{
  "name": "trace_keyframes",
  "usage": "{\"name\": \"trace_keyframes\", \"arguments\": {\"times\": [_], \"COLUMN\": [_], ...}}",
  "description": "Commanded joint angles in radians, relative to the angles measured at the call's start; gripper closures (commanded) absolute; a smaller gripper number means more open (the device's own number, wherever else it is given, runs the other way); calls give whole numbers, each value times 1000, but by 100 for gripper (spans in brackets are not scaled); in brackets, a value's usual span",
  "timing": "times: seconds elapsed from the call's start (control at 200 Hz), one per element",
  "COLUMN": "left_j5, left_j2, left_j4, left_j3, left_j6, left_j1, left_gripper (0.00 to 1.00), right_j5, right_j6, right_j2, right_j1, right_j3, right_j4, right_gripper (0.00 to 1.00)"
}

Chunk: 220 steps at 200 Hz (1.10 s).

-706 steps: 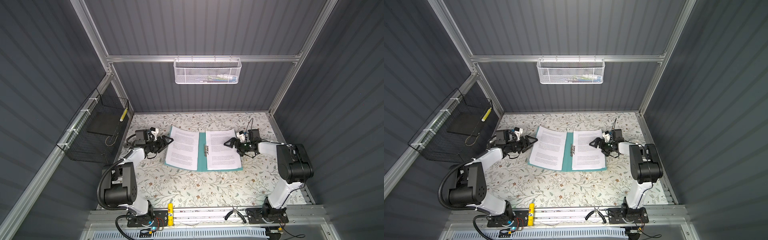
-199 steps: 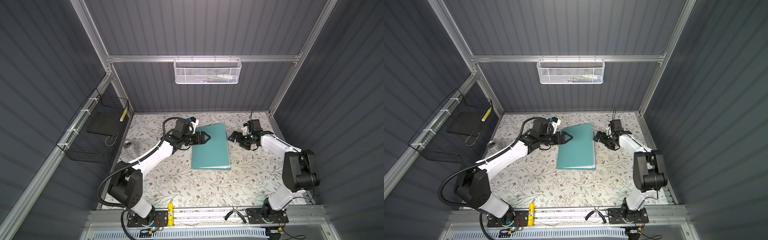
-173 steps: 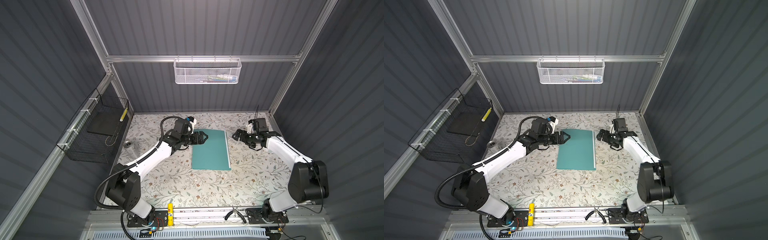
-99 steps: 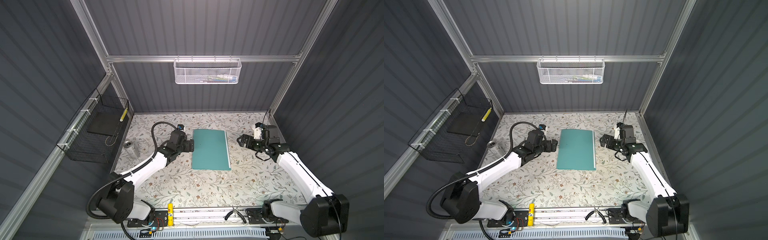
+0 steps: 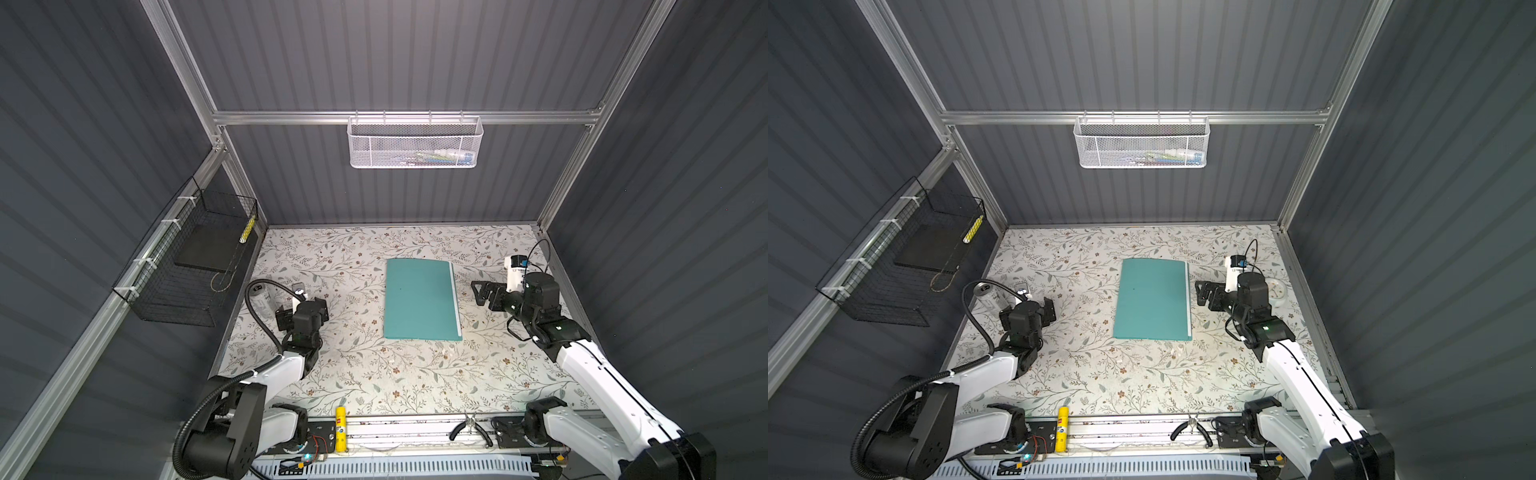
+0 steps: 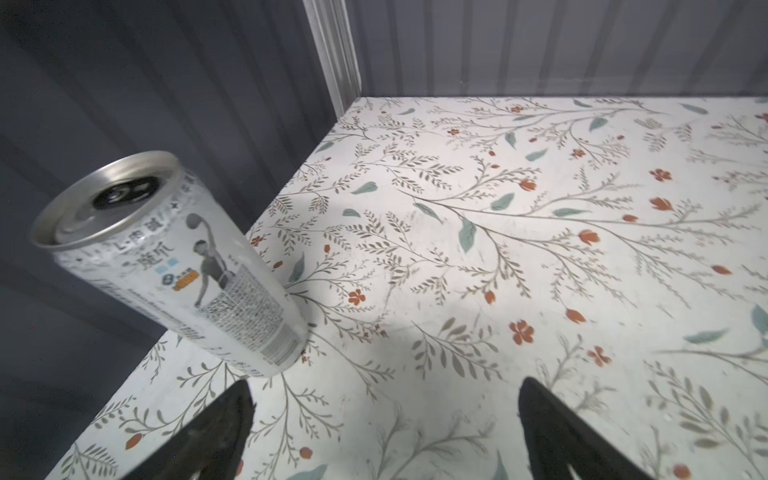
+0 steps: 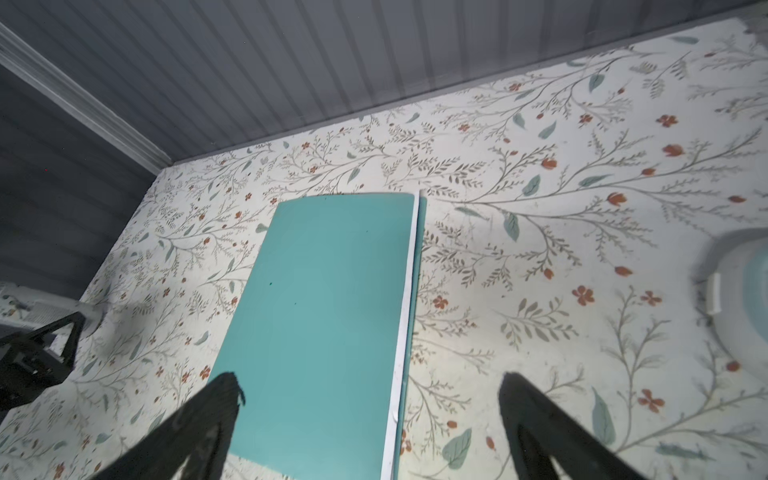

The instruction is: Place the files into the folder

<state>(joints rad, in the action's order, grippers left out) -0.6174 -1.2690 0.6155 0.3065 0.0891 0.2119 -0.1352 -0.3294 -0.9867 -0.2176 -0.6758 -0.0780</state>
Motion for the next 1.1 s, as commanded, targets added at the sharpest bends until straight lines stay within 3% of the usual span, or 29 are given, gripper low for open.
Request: {"name": "trace_keyframes", "arguments": {"times": [0.0, 0.125, 0.235, 0.3, 0.35, 0.4, 0.46, 0.5, 0.58, 0.635, 0.716, 0.766, 0.816, 0.881, 0.946, 1.016, 1.096], "left_j5": [93, 118, 254, 346, 345, 328, 277, 254, 228, 231, 231, 231, 231, 231, 231, 231, 231], "left_j2": [-129, -325, -462, -419, -453, -425, -449, -435, -445, -445, -446, -446, -444, -445, -445, -445, -445], "left_j4": [272, 426, 574, 363, 429, 337, 409, 363, 335, 352, 343, 347, 339, 340, 341, 340, 340], "left_j3": [-7, 34, 44, 101, 110, 123, 114, 123, 142, 138, 140, 140, 141, 141, 141, 142, 141], "left_j6": [-3, -60, -77, -85, -105, -79, -69, -51, -48, -50, -49, -50, -49, -50, -49, -49, -49], "left_j1": [-58, -72, -118, -121, -121, -121, -122, -123, -121, -120, -120, -120, -120, -120, -120, -120, -120], "left_gripper": [0, 0, 0, 0, 0, 0, 0, 0, 0, 0, 0, 0, 0, 0, 0, 0, 0], "right_j5": [76, 184, 365, 445, 481, 513, 541, 559, 523, 501, 351, 275, 280, 261, 265, 264, 271], "right_j6": [24, 38, 84, 98, 119, 144, 184, 193, 209, 206, 218, 230, 251, 240, 251, 243, 251], "right_j2": [-48, -86, -123, -173, -202, -233, -278, -309, -384, -380, -430, -425, -500, -441, -491, -447, -482], "right_j1": [-2, 2, 31, 64, 88, 102, 119, 131, 179, 204, 266, 270, 263, 266, 265, 265, 263], "right_j3": [-4, 37, 66, 69, 79, 99, 137, 156, 209, 185, 321, 357, 389, 338, 376, 350, 376], "right_j4": [102, 192, 226, 226, 252, 314, 436, 500, 697, 630, 980, 989, 1178, 972, 1137, 1008, 1121], "right_gripper": [1, 1, 1, 1, 1, 1, 1, 1, 1, 1, 1, 1, 1, 1, 1, 1, 1]}}
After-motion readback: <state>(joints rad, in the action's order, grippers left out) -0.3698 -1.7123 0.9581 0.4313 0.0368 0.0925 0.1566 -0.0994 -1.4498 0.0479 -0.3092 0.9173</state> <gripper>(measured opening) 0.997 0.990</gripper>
